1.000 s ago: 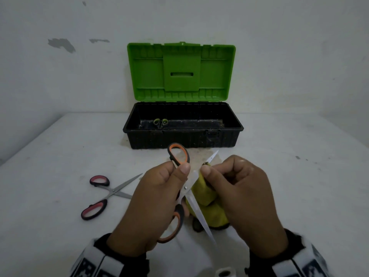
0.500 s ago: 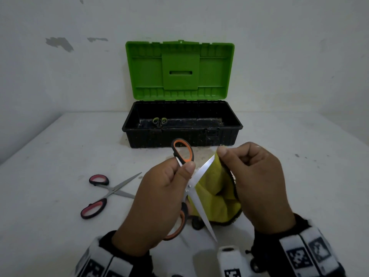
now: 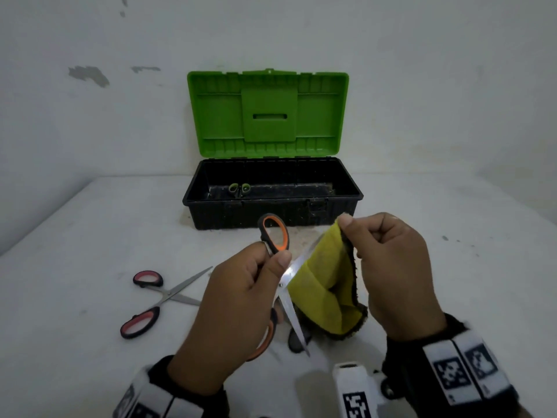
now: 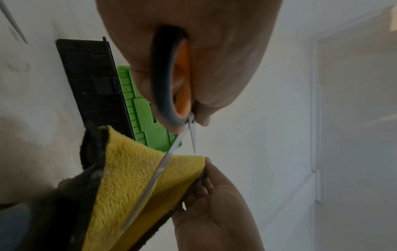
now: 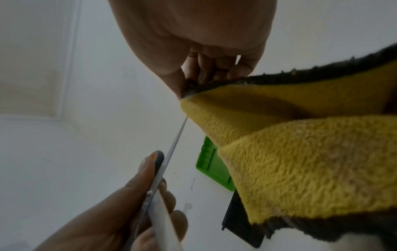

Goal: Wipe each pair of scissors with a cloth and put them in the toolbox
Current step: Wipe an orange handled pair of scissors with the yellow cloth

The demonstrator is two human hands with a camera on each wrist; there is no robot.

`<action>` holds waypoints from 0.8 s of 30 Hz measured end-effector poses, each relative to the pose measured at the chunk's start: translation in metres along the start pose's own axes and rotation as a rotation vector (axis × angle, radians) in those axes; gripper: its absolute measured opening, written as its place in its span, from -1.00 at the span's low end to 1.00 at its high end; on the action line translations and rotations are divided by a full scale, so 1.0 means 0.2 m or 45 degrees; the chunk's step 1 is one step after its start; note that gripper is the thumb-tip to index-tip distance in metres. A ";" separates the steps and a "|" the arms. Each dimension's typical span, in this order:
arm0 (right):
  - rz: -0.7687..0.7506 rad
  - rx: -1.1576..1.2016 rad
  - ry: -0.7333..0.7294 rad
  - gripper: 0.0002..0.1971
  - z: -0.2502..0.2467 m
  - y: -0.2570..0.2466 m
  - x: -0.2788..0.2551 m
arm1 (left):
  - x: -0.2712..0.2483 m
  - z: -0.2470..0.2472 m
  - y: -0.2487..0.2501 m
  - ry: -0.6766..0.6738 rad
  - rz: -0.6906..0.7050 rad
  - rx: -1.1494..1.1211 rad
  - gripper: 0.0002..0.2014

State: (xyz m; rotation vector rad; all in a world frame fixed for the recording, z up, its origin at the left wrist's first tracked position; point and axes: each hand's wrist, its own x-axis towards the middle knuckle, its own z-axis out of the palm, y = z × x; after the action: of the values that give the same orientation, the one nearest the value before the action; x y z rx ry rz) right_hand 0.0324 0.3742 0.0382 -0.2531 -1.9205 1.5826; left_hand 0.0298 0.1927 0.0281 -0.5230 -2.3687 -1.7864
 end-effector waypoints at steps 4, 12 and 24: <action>-0.114 -0.108 -0.056 -0.83 -0.01 -0.02 -0.07 | 0.01 0.00 -0.05 0.059 0.091 0.147 -0.59; -0.262 -0.312 -0.152 -0.80 0.10 0.00 -0.19 | 0.01 0.05 -0.09 0.156 0.334 0.427 -0.67; -0.077 -0.355 -0.167 -0.73 0.10 0.01 -0.15 | -0.03 0.06 -0.12 0.266 0.414 0.404 -0.70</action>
State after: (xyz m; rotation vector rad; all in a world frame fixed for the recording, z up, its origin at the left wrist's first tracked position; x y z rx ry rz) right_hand 0.0447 0.3422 0.0245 -0.2093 -2.2299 1.3186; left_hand 0.0274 0.1972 0.0007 -0.6017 -2.2103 -1.2361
